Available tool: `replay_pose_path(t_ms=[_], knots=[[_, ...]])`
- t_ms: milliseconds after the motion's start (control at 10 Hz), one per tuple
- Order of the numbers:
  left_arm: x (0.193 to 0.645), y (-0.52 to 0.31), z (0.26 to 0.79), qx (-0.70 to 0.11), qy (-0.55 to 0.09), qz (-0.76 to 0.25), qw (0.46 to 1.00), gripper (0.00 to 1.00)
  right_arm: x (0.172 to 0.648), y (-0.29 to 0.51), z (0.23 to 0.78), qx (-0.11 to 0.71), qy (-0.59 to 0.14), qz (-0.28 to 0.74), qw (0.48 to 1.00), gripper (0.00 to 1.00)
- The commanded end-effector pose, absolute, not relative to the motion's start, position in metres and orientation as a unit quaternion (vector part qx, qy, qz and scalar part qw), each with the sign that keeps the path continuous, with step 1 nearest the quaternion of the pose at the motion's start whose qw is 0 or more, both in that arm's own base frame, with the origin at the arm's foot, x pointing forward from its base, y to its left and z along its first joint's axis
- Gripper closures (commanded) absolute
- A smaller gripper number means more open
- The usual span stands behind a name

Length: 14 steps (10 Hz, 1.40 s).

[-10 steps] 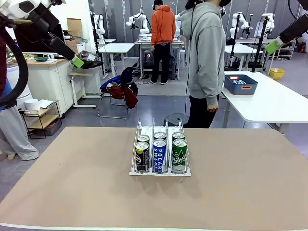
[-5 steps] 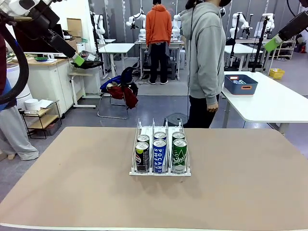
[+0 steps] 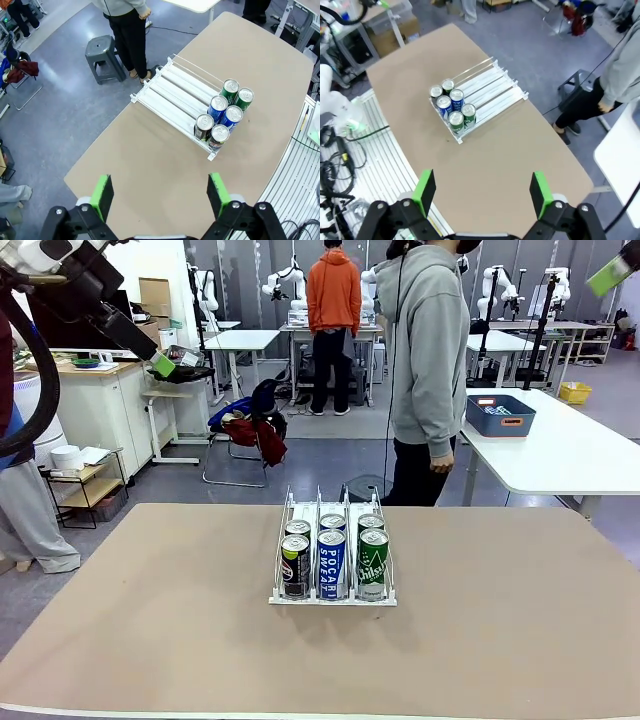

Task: Fill the beverage cans into the dispenser.
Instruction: Pick up the Pepsi coke handed by the human.

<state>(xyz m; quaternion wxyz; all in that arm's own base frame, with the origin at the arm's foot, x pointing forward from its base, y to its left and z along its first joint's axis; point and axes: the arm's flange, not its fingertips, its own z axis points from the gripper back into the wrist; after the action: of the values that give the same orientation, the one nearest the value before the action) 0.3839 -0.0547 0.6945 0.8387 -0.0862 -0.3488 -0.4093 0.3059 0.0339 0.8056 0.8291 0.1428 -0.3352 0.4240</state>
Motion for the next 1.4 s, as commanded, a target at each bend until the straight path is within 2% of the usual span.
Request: replay_pose_path(t_ms=[0, 100, 200, 400, 700, 1000, 1300], knots=[[0.386, -0.053, 0.693, -0.091, -0.348, -0.410, 0.838, 0.00, 0.323, 0.015, 0.827, 0.165, -0.330, 0.435, 0.822, 0.00], [0.386, -0.053, 0.693, -0.091, -0.348, -0.410, 0.838, 0.00, 0.327, 0.013, 0.830, 0.155, -0.328, 0.432, 0.826, 0.00], [0.384, -0.055, 0.694, -0.086, -0.349, -0.409, 0.839, 0.00, 0.308, 0.022, 0.819, 0.146, -0.335, 0.424, 0.828, 0.00], [0.370, -0.047, 0.733, -0.125, -0.355, -0.403, 0.834, 0.00, 0.308, 0.022, 0.819, 0.146, -0.335, 0.424, 0.828, 0.00], [0.351, -0.040, 0.753, -0.157, -0.367, -0.417, 0.817, 0.00, 0.308, 0.022, 0.819, 0.146, -0.335, 0.424, 0.828, 0.00], [0.338, -0.041, 0.764, -0.149, -0.394, -0.420, 0.804, 0.00, 0.308, 0.022, 0.819, 0.146, -0.335, 0.424, 0.828, 0.00], [0.339, -0.042, 0.768, -0.147, -0.382, -0.413, 0.814, 0.00, 0.308, 0.022, 0.819, 0.146, -0.335, 0.424, 0.828, 0.00]])
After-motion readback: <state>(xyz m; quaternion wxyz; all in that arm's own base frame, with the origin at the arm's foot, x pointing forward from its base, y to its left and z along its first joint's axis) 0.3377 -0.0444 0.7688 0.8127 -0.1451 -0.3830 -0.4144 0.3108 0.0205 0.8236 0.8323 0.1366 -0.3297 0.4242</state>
